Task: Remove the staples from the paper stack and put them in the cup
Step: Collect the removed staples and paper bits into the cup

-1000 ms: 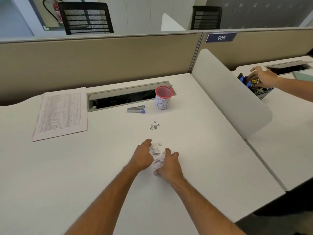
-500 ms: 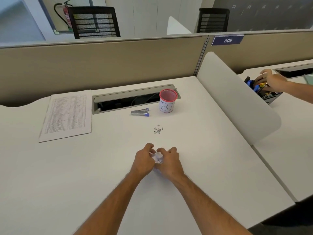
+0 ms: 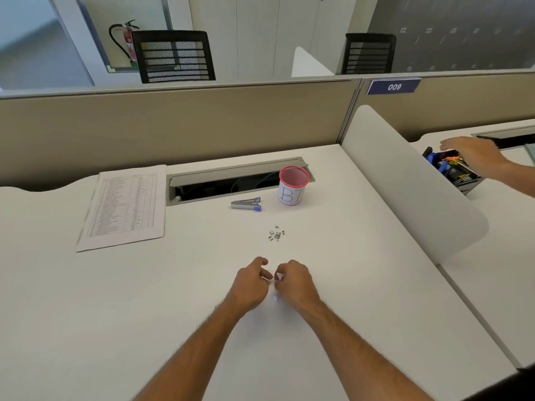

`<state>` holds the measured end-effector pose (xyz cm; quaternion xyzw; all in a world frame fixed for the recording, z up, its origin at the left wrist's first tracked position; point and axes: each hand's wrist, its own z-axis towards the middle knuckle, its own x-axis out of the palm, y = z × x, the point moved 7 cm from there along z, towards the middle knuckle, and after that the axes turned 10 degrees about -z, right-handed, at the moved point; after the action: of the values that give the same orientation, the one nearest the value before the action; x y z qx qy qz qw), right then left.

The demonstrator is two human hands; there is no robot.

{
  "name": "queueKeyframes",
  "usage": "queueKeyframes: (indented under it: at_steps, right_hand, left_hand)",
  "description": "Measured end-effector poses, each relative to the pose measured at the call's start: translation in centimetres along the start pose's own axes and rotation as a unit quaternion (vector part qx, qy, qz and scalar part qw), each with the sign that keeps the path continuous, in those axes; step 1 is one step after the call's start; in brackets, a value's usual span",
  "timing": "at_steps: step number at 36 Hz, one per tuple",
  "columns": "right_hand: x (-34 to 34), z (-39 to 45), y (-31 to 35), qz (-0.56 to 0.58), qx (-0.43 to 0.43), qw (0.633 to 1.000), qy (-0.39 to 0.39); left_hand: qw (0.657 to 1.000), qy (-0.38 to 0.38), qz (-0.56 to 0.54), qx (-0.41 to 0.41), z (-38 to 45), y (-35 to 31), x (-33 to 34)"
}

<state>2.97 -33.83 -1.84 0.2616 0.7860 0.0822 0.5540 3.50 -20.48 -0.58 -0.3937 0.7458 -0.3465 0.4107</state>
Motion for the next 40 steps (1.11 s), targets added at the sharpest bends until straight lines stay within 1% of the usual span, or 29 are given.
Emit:
queueKeyframes:
  at_steps: [3,5,8,11,19,23,28,31,34,36,40]
  right_hand:
    - [-0.9,0.7,-0.5,0.043,0.016,0.999,0.003]
    - [-1.7,1.3,-0.9,0.113,0.028,0.993,0.001]
    - [-3.5,2.2,-1.6,0.226,0.043,0.973,-0.006]
    - [-5.5,3.2,-1.5,0.321,0.042,0.946,0.006]
    - [-13.2,7.9,0.4,0.412,0.002,0.911,-0.024]
    - [-16.7,11.4,1.6,0.403,-0.014,0.914,-0.052]
    - [-18.3,16.6,2.5,0.344,0.035,0.93,-0.121]
    - [-18.6,18.7,3.5,0.27,0.044,0.949,-0.155]
    - [-18.5,20.1,4.9,0.156,0.043,0.97,-0.18]
    - [-18.2,21.0,5.4,0.096,0.039,0.977,-0.187]
    - [-17.3,22.5,5.6,0.021,0.036,0.983,-0.181]
  left_hand:
    - [1.0,-0.014,0.005,0.012,0.3,-0.5,-0.8]
    - [1.0,-0.023,0.0,0.014,0.6,-0.8,-1.3]
    - [0.999,-0.037,-0.013,0.013,1.1,-1.1,-2.0]
    - [0.998,-0.05,-0.039,0.01,1.5,-1.6,-2.5]
    - [0.992,-0.061,-0.107,0.015,2.6,-3.4,-3.2]
    - [0.99,-0.063,-0.123,0.009,3.5,-4.1,-3.5]
    - [0.988,-0.066,-0.138,0.003,4.8,-5.0,-3.8]
    - [0.987,-0.069,-0.147,0.005,5.5,-5.7,-4.0]
    - [0.985,-0.076,-0.156,0.004,6.4,-6.1,-4.4]
    - [0.984,-0.081,-0.16,0.0,6.8,-6.2,-4.7]
    - [0.984,-0.089,-0.153,-0.008,7.4,-6.3,-5.4]
